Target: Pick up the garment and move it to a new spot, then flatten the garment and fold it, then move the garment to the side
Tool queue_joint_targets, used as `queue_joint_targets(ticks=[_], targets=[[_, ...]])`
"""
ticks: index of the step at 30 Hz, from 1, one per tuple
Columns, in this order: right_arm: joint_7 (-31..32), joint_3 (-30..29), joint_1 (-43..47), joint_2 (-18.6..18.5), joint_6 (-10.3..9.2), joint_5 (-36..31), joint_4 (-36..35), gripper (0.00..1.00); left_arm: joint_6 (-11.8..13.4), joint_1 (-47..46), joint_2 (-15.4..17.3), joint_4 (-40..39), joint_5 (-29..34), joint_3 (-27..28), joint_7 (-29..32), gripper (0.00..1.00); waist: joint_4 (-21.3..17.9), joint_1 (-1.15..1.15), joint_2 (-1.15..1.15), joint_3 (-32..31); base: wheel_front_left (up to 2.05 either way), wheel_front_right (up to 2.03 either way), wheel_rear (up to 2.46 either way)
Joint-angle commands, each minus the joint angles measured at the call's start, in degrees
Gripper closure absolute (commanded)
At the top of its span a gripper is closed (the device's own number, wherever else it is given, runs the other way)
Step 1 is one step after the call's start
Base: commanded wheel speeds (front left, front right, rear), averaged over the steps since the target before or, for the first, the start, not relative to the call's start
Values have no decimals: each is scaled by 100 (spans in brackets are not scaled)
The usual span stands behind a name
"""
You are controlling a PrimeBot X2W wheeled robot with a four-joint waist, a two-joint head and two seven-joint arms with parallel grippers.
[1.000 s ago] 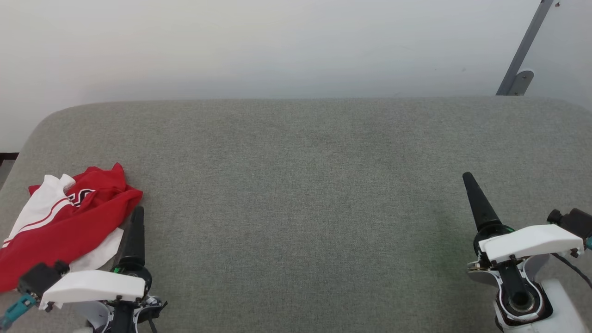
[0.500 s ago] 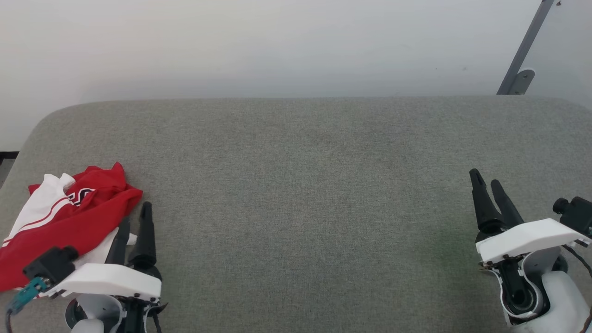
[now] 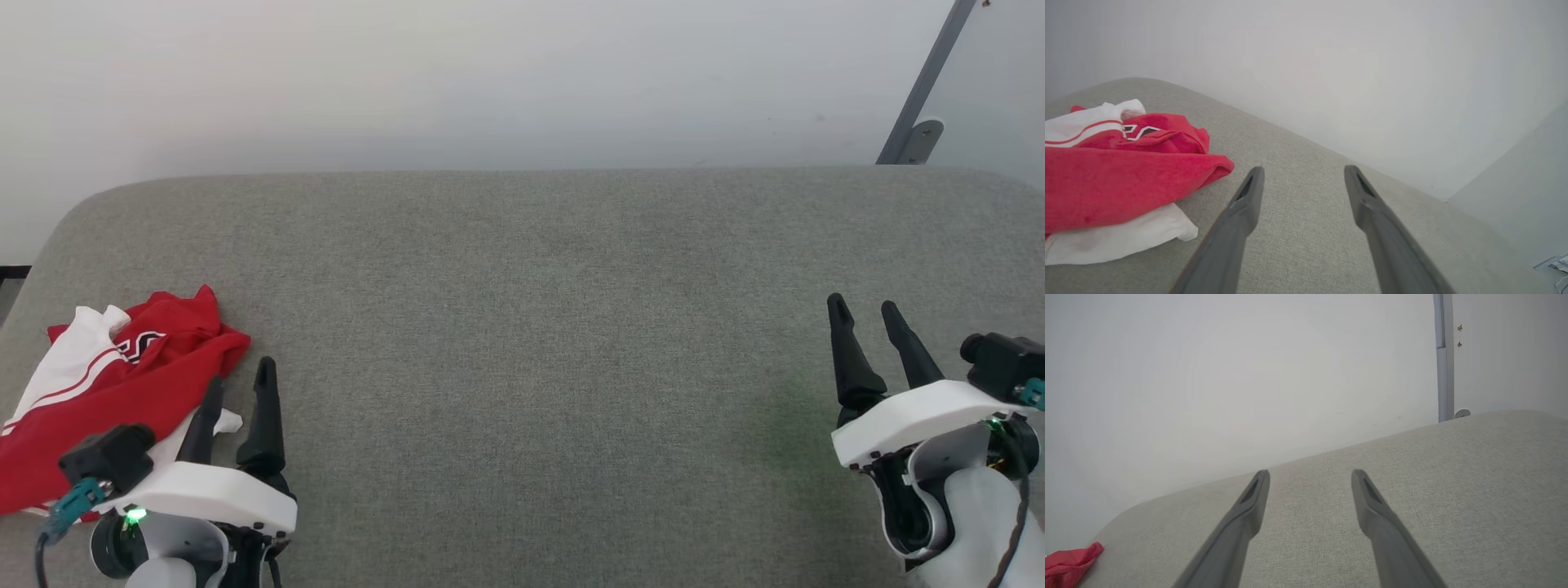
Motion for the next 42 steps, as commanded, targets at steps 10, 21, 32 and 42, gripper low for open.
queue_joint_targets(ticks=[10, 21, 32, 42], targets=[[-203, -96, -172, 20, 12, -966, -33, 0, 89, -111, 141, -4, 754, -144, -193, 0, 9, 0, 0, 25, 0, 0, 0], [-359, -260, -123, 79, 12, -1780, -56, 0, 68, -92, 158, -16, 1246, -165, -355, 0, 14, 0, 0, 32, 0, 0, 0], [-503, -471, -80, 185, 13, -2389, -96, 0, 20, -79, 151, 22, 1800, -150, -495, 0, 12, 0, 0, 56, 0, 0, 0], [-630, -758, -14, 293, 9, -2662, -96, 0, -106, -130, 94, 126, 2093, -13, -621, 0, 23, 0, 0, 70, 0, 0, 0]])
